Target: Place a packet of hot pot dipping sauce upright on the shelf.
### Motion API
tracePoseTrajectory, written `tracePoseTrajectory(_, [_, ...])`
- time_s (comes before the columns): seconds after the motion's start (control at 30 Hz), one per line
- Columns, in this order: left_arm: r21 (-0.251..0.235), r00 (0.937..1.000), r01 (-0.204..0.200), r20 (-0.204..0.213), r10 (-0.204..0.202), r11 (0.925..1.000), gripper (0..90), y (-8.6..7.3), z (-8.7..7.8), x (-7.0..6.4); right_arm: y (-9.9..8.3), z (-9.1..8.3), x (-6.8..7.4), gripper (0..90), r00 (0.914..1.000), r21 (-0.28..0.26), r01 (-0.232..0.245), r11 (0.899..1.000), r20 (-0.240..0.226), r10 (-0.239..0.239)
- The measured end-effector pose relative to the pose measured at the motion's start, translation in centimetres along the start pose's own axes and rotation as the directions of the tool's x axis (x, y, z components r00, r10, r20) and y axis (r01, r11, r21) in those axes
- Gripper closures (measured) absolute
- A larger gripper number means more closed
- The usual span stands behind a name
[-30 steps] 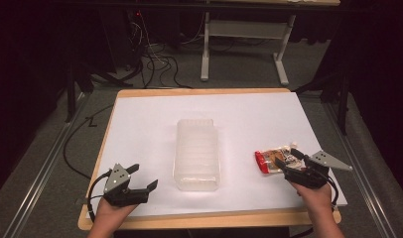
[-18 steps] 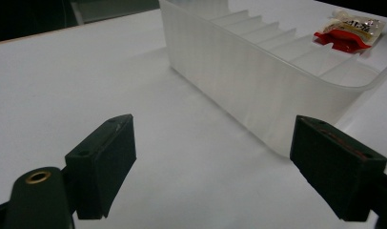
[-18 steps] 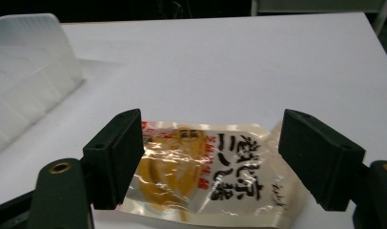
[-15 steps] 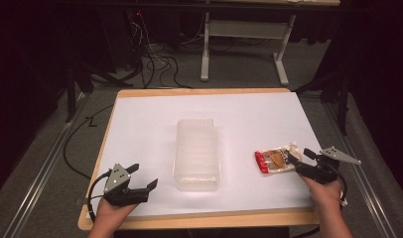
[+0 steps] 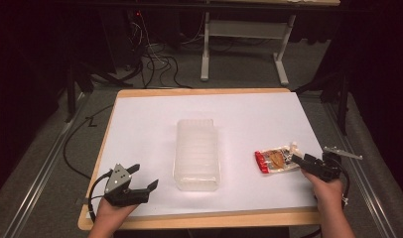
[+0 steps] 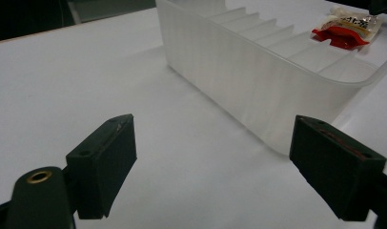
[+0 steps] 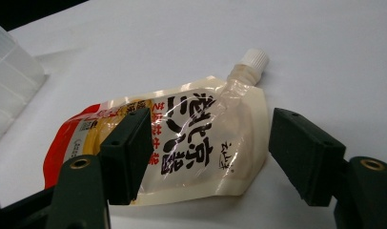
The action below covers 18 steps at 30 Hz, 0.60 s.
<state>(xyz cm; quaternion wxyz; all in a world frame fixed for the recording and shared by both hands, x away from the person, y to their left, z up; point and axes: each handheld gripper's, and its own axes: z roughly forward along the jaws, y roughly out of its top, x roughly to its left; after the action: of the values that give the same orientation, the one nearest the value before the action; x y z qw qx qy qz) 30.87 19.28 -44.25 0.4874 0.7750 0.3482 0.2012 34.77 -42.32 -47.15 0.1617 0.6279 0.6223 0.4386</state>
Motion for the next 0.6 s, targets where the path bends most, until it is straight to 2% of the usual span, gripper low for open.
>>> tracePoseTrajectory(0.1, [0.001, 1.0, 0.001, 0.003, -0.001, 1.0, 16.6, -0.03, 0.01, 0.06, -0.04, 0.49, 0.15, 34.9, 0.9997, 0.039, -0.02, 0.999, 0.018, 0.019])
tracePoseTrajectory(0.23, [-0.002, 0.9999, 0.014, 0.003, -0.014, 0.9999, 16.6, -0.11, -0.04, 0.25, -0.15, 0.52, 0.05, 36.7, 0.9991, 0.045, -0.038, 0.998, 0.019, 0.037])
tracePoseTrajectory(0.5, [-0.004, 0.9998, 0.019, 0.006, -0.019, 0.9998, 16.6, -0.15, -0.04, 0.33, -0.35, 0.67, -0.15, 40.8, 0.9959, 0.057, -0.09, 0.994, -0.008, 0.09])
tracePoseTrajectory(0.53, [-0.003, 0.9997, 0.022, 0.007, -0.022, 0.9998, 16.6, -0.17, 0.0, 0.38, -0.34, 0.69, -0.11, 44.6, 0.9937, 0.064, -0.109, 0.992, -0.019, 0.111])
tracePoseTrajectory(0.57, [-0.002, 0.9997, 0.023, 0.006, -0.023, 0.9997, 16.6, -0.18, 0.03, 0.4, -0.34, 0.69, -0.11, 44.6, 0.9937, 0.064, -0.109, 0.992, -0.019, 0.111])
tracePoseTrajectory(0.6, [-0.001, 0.9997, 0.023, 0.005, -0.023, 0.9997, 16.6, -0.19, 0.05, 0.36, -0.35, 0.72, -0.13, 47.1, 0.9925, 0.063, -0.113, 0.992, -0.039, 0.116])
